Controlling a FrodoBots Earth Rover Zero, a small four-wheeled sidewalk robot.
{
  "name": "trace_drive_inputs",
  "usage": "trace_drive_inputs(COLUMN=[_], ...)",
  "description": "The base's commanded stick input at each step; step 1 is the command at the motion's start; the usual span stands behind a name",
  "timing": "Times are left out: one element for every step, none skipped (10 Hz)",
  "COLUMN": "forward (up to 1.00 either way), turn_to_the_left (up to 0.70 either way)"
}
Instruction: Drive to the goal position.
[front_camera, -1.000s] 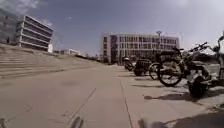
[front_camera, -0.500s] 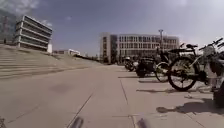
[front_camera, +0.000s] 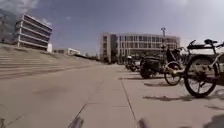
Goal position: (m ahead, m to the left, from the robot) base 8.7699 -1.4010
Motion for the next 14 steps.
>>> trace_drive_inputs(forward=[1.0, 1.0, 1.0, 1.0, 1.0, 1.0, 1.0, 1.0, 1.0, 1.0, 1.0, 1.0, 1.0, 1.0], turn_to_the_left=[0.02, 0.02, 0.02, 0.02, 0.02, 0.02, 0.02, 0.02, 0.02, 0.02, 0.02, 0.02, 0.02, 0.02])
